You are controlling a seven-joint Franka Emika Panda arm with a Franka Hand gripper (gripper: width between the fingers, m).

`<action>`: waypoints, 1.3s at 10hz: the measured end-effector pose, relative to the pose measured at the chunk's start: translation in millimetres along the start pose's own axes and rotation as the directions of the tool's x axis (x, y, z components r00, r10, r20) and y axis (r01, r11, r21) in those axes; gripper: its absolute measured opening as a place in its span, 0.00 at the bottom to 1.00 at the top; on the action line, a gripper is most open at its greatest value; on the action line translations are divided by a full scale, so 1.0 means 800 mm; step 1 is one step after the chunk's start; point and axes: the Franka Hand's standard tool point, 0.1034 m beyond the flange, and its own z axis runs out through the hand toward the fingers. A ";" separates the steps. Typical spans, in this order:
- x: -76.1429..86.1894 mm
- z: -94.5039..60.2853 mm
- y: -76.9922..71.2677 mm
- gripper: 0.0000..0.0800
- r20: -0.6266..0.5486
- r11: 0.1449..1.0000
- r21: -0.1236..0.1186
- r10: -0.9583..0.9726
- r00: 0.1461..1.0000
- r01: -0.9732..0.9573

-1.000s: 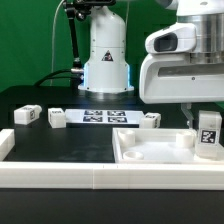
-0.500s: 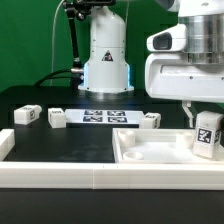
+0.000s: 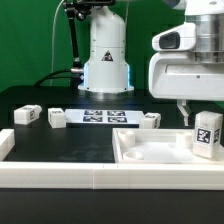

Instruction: Assemble one leg

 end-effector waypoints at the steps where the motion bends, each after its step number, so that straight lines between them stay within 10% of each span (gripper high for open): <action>1: 0.001 -0.001 -0.001 0.81 -0.006 0.994 -0.009 -0.107 0.994 0.106; 13: 0.012 -0.002 0.010 0.81 -0.004 0.581 -0.037 -0.814 0.581 0.813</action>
Offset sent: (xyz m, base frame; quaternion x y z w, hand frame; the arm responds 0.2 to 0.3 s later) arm 0.0048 -0.0109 0.0027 -0.0258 0.0037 -0.2470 0.9687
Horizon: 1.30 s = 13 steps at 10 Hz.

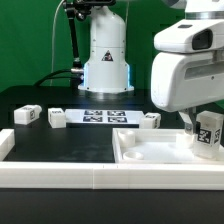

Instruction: Assemble one leg

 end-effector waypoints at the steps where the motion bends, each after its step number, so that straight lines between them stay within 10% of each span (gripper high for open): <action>1: -0.001 0.000 0.004 0.81 0.000 1.000 0.000 0.003 1.000 -0.003; 3: -0.001 0.001 0.004 0.80 0.000 1.000 0.000 0.006 1.000 -0.006; 6: -0.002 0.001 0.004 0.36 0.001 1.000 0.000 0.007 1.000 -0.007; 13: -0.001 0.002 0.006 0.36 -0.002 0.923 0.008 0.384 0.923 -0.384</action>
Offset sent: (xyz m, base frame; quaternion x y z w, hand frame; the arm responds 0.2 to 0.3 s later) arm 0.0000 0.0000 0.0000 0.0000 0.0000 0.0000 1.0000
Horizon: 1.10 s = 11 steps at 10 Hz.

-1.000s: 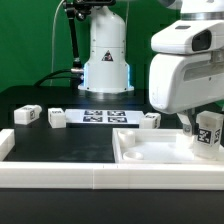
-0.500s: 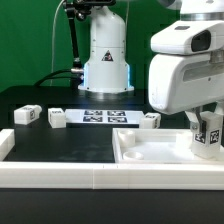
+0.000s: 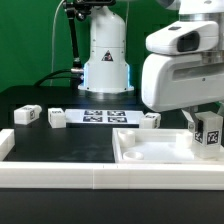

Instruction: Assemble one leg

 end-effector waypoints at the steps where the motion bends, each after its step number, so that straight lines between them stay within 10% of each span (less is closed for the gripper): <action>1: 0.000 0.000 0.000 0.36 -0.002 0.993 -0.001 0.121 0.993 -0.121; 4: 0.001 0.001 0.001 0.37 -0.022 0.914 0.010 0.407 0.913 -0.406; 11: -0.004 0.003 -0.006 0.37 -0.054 0.384 0.046 0.923 0.381 -0.922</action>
Offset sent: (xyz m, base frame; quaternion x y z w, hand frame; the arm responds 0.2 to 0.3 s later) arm -0.0093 -0.0004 -0.0045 0.0205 0.0054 0.2223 0.9747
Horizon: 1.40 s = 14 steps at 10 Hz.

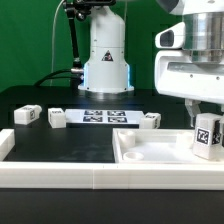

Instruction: Assemble one leg

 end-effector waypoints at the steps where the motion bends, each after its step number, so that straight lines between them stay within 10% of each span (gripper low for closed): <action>1: -0.001 0.000 0.000 0.37 0.003 0.999 0.001 0.037 0.999 -0.037; 5: -0.008 -0.001 -0.004 0.79 0.013 0.994 -0.014 -0.107 0.994 0.107; 14: -0.004 -0.001 -0.011 0.81 0.043 0.466 -0.041 -0.883 0.468 0.884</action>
Offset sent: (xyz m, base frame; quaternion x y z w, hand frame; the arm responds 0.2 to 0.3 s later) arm 0.0041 -0.0017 -0.0003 0.0026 -0.0178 -0.1234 0.9922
